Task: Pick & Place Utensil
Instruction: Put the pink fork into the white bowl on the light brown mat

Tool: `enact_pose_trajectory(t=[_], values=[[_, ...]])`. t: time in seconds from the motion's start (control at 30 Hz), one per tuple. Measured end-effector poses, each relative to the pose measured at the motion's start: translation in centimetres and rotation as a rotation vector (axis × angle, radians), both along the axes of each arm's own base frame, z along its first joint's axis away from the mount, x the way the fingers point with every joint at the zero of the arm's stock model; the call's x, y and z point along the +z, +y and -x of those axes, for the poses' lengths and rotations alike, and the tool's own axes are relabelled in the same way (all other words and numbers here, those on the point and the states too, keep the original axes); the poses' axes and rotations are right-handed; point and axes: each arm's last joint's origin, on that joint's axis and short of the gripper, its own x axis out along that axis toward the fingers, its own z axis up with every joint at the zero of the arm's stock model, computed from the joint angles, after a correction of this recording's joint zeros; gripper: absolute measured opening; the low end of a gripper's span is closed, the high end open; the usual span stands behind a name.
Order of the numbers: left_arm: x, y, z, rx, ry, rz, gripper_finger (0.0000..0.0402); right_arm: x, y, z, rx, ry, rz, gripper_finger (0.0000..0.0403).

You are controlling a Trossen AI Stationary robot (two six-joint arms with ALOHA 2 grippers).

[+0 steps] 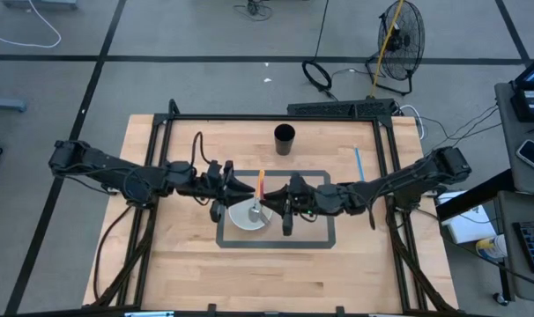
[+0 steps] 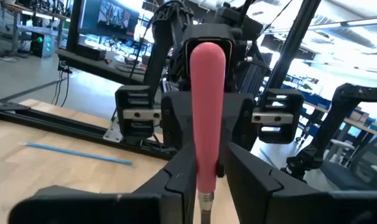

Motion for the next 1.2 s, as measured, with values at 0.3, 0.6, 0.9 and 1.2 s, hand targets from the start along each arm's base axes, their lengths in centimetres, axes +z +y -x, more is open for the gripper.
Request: enact_pose_trajectory(t=[0.3,0.6,0.9,1.2], values=[[0.0,0.3,0.0,0.036,0.007,0.021,0.0173,0.0,0.0,0.0,0.000,0.001,0.000,0.0052],[-0.6,0.5,-0.5,0.024,0.037,0.069,0.0206,0.0,-0.7,-0.2,-0.023,0.001,-0.002,0.0052],[-1.2,0.5,-1.5,0.001,0.001,0.088,0.0196,-0.2,-1.1,-0.2,-0.035,0.015,-0.014,0.0052],[-1.3,1.0,-1.8,0.010,-0.028,0.094,0.0190,-0.3,-1.1,-0.2,-0.037,0.031,-0.015,0.0052]])
